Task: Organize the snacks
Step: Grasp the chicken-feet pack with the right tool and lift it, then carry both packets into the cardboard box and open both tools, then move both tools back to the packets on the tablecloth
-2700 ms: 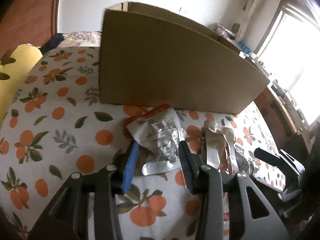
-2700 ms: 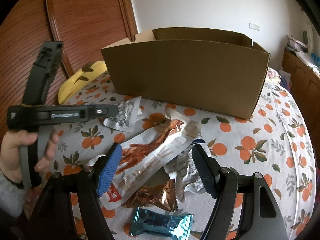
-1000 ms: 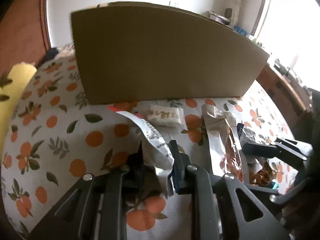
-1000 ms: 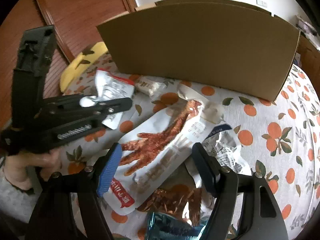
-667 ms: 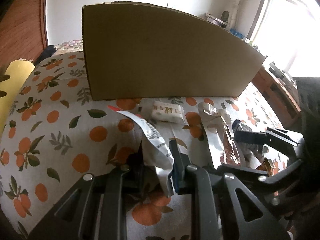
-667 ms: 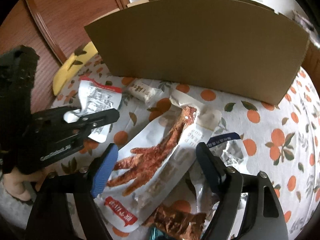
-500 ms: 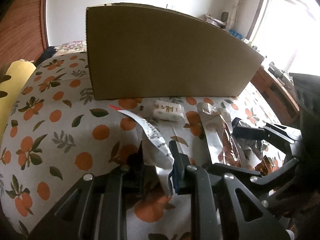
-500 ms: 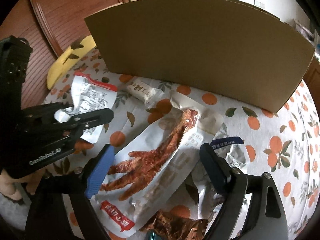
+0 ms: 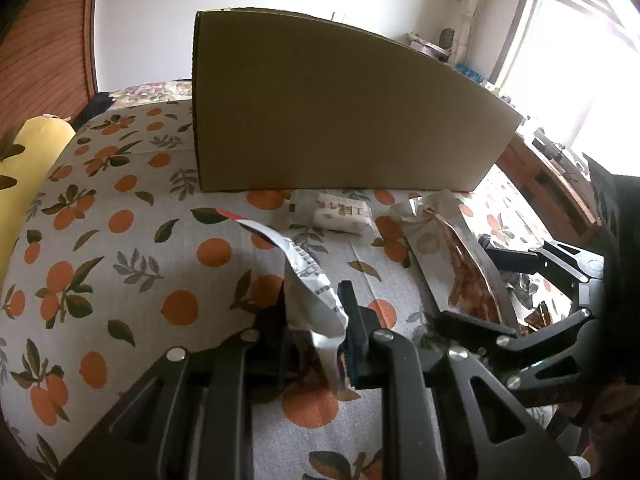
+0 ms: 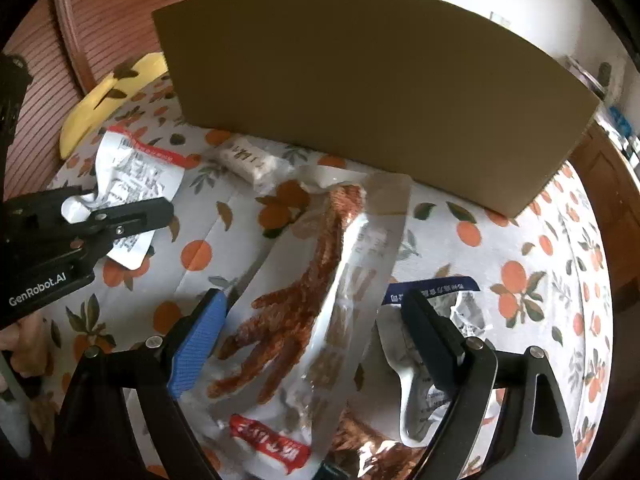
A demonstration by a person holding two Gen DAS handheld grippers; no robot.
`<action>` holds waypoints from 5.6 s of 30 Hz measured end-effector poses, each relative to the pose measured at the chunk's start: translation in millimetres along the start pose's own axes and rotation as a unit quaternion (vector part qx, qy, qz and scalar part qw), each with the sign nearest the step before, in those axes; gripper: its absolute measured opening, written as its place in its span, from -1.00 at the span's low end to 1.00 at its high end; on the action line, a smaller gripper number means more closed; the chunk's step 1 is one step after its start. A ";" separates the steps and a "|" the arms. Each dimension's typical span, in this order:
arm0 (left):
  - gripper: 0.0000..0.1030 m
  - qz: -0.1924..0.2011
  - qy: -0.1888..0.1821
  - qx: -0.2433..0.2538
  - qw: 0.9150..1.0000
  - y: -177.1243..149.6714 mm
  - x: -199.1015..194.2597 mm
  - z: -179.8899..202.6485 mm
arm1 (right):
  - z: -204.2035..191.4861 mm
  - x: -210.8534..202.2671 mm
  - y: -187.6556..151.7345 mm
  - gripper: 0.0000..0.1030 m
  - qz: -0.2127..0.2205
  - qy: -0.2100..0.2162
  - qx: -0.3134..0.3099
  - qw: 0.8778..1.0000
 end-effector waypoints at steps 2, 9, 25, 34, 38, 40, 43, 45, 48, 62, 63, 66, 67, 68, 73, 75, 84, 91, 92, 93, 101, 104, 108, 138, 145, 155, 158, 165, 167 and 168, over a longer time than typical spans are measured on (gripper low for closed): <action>-0.63 -0.001 -0.003 -0.001 1.000 -0.6 0.1 0.1 | 2.8 0.5 0.2 0.76 0.000 0.004 0.004 1.000; -0.63 -0.002 -0.005 -0.002 1.000 -0.7 0.6 0.9 | 12.3 -3.5 0.0 0.78 -0.002 0.047 0.026 0.999; -0.63 -0.004 -0.009 -0.001 1.000 -1.0 3.3 3.1 | -7.1 4.1 11.1 0.10 0.013 0.034 -0.033 0.999; -0.63 -0.005 -0.008 0.000 1.000 -1.2 3.7 3.5 | -8.7 3.3 10.7 0.04 -0.011 0.075 -0.026 0.997; -0.63 -0.006 -0.006 0.003 1.000 -1.2 4.4 4.7 | -15.3 7.6 14.3 0.17 -0.024 0.068 -0.058 0.996; -0.63 -0.006 -0.006 0.003 1.000 -1.3 4.5 5.1 | -19.2 9.7 15.6 0.22 -0.025 0.057 -0.073 0.995; -0.68 -0.006 -0.009 0.003 1.000 -1.6 4.3 5.9 | -19.5 11.3 17.6 0.13 -0.022 0.055 -0.071 0.996; -0.73 -0.002 -0.009 0.005 1.000 -0.9 2.4 5.8 | -20.2 8.3 16.4 -0.04 -0.017 0.061 -0.067 0.996; -0.75 0.006 -0.004 0.016 1.000 0.1 -3.1 9.2 | -20.5 3.1 11.5 -0.05 -0.010 0.058 -0.068 0.996; -0.76 0.045 -0.020 0.036 0.998 17.6 -49.4 30.8 | 1.2 -61.7 18.7 -0.06 0.056 0.086 -0.036 0.994; -0.76 0.050 -0.020 0.040 0.998 22.2 -53.2 33.1 | 2.7 -67.0 20.8 -0.05 0.062 0.087 -0.036 0.994; -0.76 0.061 -0.018 0.051 0.997 37.5 -61.2 39.9 | 10.2 -85.0 28.8 -0.05 0.080 0.089 -0.039 0.992; -0.76 0.066 -0.018 0.056 0.996 43.9 -64.1 42.4 | 12.9 -89.1 30.4 -0.05 0.084 0.090 -0.041 0.991; -0.76 0.070 -0.016 0.061 0.996 50.5 -66.5 44.7 | 15.1 -93.8 34.3 -0.05 0.089 0.089 -0.044 0.991; -0.76 0.088 -0.014 0.077 0.993 82.7 -73.3 53.5 | 28.7 -115.4 57.2 -0.05 0.116 0.088 -0.050 0.988; -0.76 0.095 -0.013 0.081 0.992 96.6 -74.2 55.7 | 34.5 -123.0 72.1 -0.05 0.129 0.088 -0.053 0.986; -0.76 0.124 -0.002 0.096 0.988 165.1 -64.0 57.1 | 56.4 -130.5 136.1 -0.04 0.167 0.090 -0.072 0.979; -0.76 0.128 0.019 0.110 0.986 203.8 -44.3 49.6 | 70.4 -115.2 167.5 -0.04 0.176 0.090 -0.087 0.976; -0.75 0.128 0.019 0.110 0.985 208.0 -41.3 49.1 | 72.9 -112.4 172.7 -0.04 0.178 0.091 -0.087 0.976; -0.75 0.128 0.018 0.111 0.985 211.8 -38.6 49.0 | 74.6 -109.9 177.3 -0.04 0.179 0.092 -0.087 0.976; -0.75 0.116 0.008 0.099 0.988 235.9 -5.3 36.2 | 93.8 -75.7 213.1 -0.04 0.187 0.096 -0.057 0.976; -0.75 0.100 0.016 0.094 0.990 233.4 11.5 27.7 | 99.3 -59.8 216.3 -0.04 0.180 0.075 -0.054 0.979; -0.75 0.081 0.018 0.092 0.992 225.0 28.1 24.0 | 105.8 -44.3 211.5 -0.03 0.165 0.043 -0.054 0.984; -0.33 0.088 0.025 0.086 0.992 184.8 3.5 33.7 | 130.9 -69.1 171.5 0.36 0.184 0.038 0.000 0.982; -0.31 0.100 0.022 0.089 0.991 156.5 -31.1 45.1 | 131.7 -118.8 127.3 0.38 0.208 0.050 0.013 0.977; -0.30 0.089 -0.001 0.111 0.990 91.4 -46.7 90.1 | 124.8 -137.1 40.0 0.48 0.195 0.057 0.027 0.979; -0.30 0.078 -0.011 0.110 0.991 68.5 -41.8 100.5 | 122.1 -124.6 16.1 0.48 0.182 0.061 0.035 0.981; -0.30 0.057 -0.017 0.111 0.992 30.5 -32.2 116.7 | 120.6 -93.9 -19.6 0.48 0.153 0.067 0.057 0.984; -0.30 0.050 -0.020 0.108 0.993 20.5 -28.9 118.6 | 121.0 -87.0 -29.0 0.48 0.147 0.061 0.055 0.986; -0.30 0.045 -0.021 0.108 0.993 16.4 -27.4 119.1 | 120.8 -84.3 -31.8 0.48 0.144 0.061 0.054 0.986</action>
Point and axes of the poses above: each gripper's, at about its wrist camera, not at the fingertips, and x roughly the way its jaws point, z to its right, y to its top, the point moved 9 cm from there along x, roughly the way its jaws point, and after that the axes turned 1 degree about -y, right-handed, at the moved point
